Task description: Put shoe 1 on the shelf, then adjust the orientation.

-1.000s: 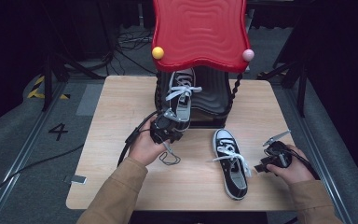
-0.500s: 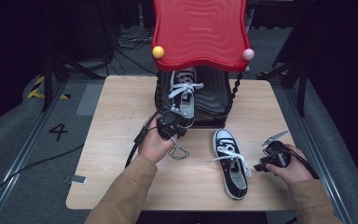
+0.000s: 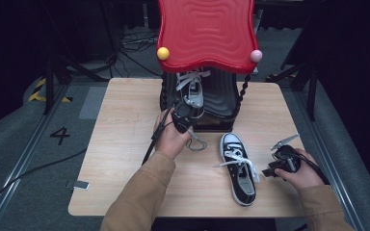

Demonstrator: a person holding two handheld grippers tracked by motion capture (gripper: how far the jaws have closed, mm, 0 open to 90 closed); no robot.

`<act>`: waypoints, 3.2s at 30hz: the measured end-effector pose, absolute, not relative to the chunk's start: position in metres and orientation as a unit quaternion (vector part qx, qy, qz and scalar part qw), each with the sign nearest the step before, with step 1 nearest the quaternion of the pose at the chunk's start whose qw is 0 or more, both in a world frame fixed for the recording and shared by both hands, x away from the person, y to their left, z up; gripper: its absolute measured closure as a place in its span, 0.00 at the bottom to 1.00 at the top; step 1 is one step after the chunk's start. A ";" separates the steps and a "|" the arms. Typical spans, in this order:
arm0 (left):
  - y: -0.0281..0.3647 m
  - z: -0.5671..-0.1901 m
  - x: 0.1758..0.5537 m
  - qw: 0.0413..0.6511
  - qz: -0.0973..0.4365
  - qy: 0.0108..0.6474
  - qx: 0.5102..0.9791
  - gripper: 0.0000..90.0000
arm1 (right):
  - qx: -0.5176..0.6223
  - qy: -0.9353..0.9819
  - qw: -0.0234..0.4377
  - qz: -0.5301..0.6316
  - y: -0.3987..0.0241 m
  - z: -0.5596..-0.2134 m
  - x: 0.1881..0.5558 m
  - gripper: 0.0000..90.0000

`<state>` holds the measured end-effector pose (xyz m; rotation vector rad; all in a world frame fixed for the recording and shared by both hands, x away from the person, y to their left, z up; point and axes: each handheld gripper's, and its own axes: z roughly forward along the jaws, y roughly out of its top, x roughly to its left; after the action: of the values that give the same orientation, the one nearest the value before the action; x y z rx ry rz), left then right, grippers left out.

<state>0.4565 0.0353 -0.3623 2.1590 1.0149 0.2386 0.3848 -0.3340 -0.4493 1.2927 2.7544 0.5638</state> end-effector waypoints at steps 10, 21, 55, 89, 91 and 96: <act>0.030 -0.361 0.469 0.345 0.109 0.406 0.839 1.00 | 0.418 0.889 0.025 0.186 -0.335 -0.450 0.384 0.58; 0.037 -0.362 0.475 0.341 0.111 0.417 0.835 1.00 | 0.417 0.889 0.025 0.187 -0.336 -0.450 0.383 0.59; 0.069 -0.352 0.403 0.309 0.052 0.352 0.882 0.56 | 0.417 0.885 0.018 0.205 -0.340 -0.424 0.374 0.68; 0.112 -0.389 0.376 0.271 0.037 0.396 0.877 0.48 | 0.365 0.887 -0.045 0.279 -0.262 -0.378 0.340 0.74; 0.112 -0.389 0.376 0.271 0.037 0.395 0.877 0.48 | 0.365 0.888 -0.047 0.276 -0.257 -0.382 0.341 0.74; 0.111 -0.391 0.377 0.269 0.034 0.397 0.877 0.48 | 0.377 0.885 -0.043 0.271 -0.246 -0.391 0.343 0.72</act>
<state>0.3768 0.1110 -0.3910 2.3631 1.0708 0.0923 0.3427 -0.2460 -0.3908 1.2166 2.8580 0.8768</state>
